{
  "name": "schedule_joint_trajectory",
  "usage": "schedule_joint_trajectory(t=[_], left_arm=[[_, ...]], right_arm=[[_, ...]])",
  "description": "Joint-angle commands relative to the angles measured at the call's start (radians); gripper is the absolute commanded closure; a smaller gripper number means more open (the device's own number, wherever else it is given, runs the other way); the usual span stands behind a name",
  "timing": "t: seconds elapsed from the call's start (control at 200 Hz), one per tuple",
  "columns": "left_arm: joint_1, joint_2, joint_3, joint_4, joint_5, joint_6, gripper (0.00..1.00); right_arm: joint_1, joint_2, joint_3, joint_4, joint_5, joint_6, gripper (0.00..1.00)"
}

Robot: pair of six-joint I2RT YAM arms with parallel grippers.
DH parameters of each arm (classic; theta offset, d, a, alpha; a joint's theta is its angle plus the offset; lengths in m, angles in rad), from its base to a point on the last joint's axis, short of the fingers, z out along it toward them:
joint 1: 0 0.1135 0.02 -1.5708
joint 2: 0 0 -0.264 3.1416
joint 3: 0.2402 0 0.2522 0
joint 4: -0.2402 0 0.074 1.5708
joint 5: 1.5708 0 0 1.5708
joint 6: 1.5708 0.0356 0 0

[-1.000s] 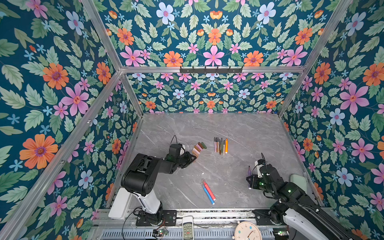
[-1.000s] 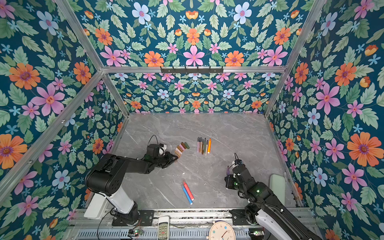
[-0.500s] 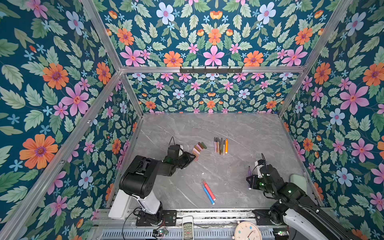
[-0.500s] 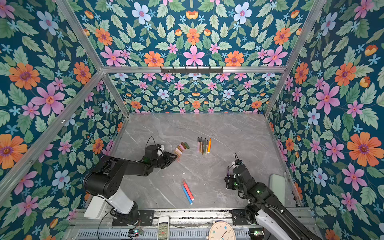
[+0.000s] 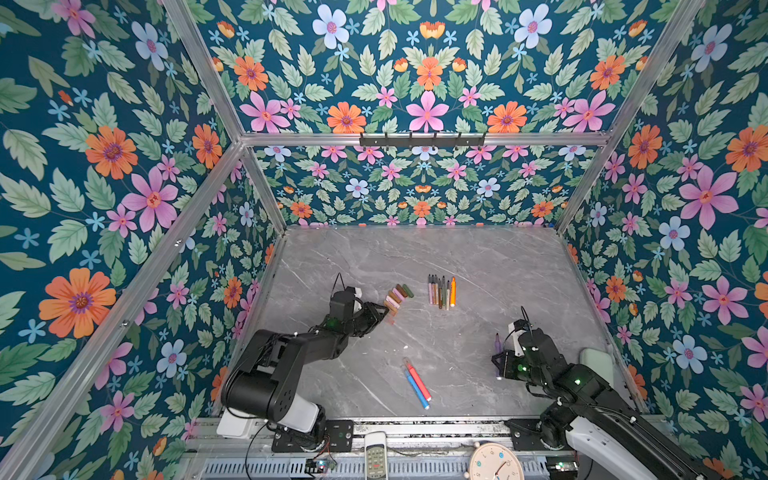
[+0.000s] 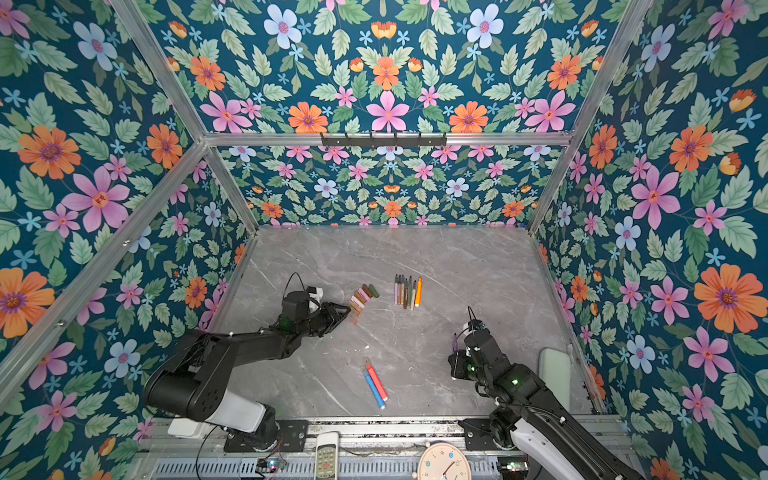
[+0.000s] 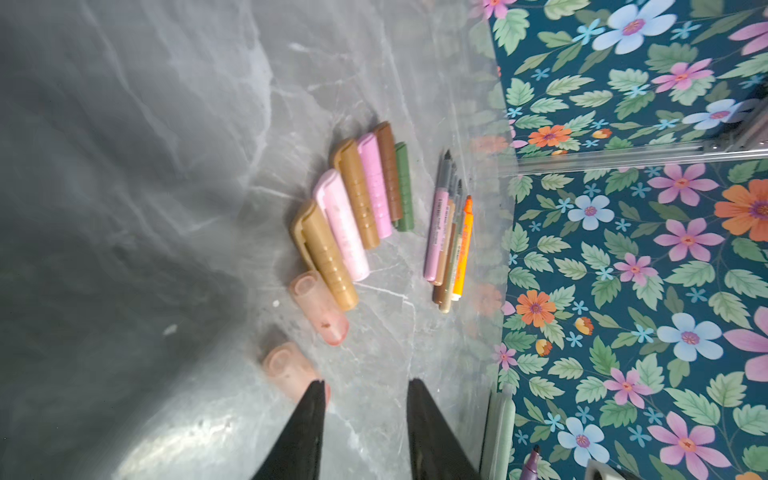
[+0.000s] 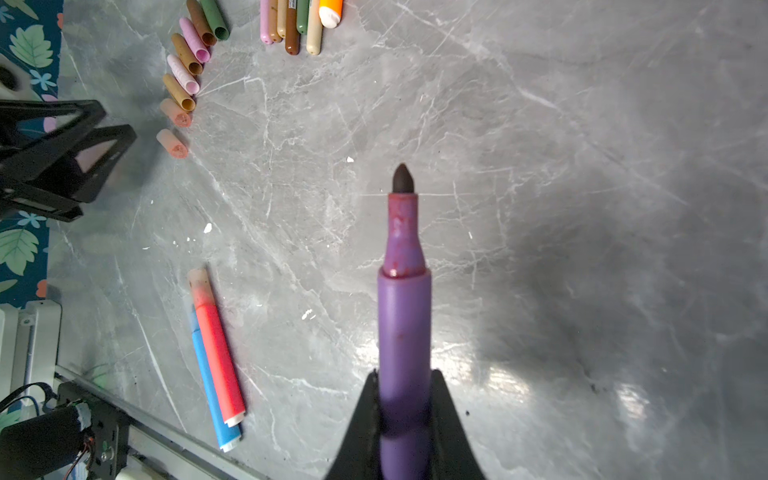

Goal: Open the pen caps

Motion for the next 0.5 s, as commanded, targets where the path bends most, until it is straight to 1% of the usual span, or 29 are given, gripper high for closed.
schedule_joint_trajectory(t=[0.0, 0.06, 0.165, 0.2, 0.28, 0.33, 0.375, 0.425, 0.45, 0.47, 0.495], left_arm=[[0.0, -0.11, 0.002, -0.118, -0.074, 0.111, 0.64], [0.0, -0.194, 0.02, -0.251, -0.14, 0.203, 0.65], [0.0, -0.355, 0.078, -0.52, -0.295, 0.352, 0.65], [0.0, -0.405, 0.101, -0.587, -0.317, 0.383, 0.64], [0.0, -0.487, 0.155, -0.712, -0.349, 0.453, 0.58], [0.0, -0.513, 0.174, -0.756, -0.36, 0.485, 0.54], [0.0, -0.521, 0.17, -0.768, -0.371, 0.512, 0.54], [0.0, -0.516, 0.138, -0.748, -0.381, 0.546, 0.56], [0.0, -0.51, 0.112, -0.723, -0.387, 0.562, 0.59], [0.0, -0.505, 0.088, -0.704, -0.4, 0.562, 0.61], [0.0, -0.495, 0.06, -0.681, -0.412, 0.545, 0.62]], right_arm=[[0.001, 0.005, 0.002, 0.027, -0.003, -0.017, 1.0], [0.001, 0.001, -0.002, 0.029, -0.003, -0.016, 1.0], [0.0, -0.007, -0.007, 0.033, -0.01, -0.018, 1.0], [0.0, -0.008, -0.008, 0.037, -0.016, -0.02, 1.0], [0.001, -0.006, -0.013, 0.047, -0.03, -0.026, 1.0], [0.001, -0.009, -0.013, 0.05, -0.032, -0.029, 1.0], [0.001, -0.01, -0.013, 0.05, -0.031, -0.029, 1.0], [0.0, -0.016, -0.015, 0.049, -0.029, -0.028, 1.0], [0.001, -0.019, -0.014, 0.049, -0.027, -0.029, 1.0], [0.0, -0.023, -0.015, 0.049, -0.027, -0.029, 1.0], [0.0, -0.028, -0.016, 0.047, -0.029, -0.029, 1.0]])
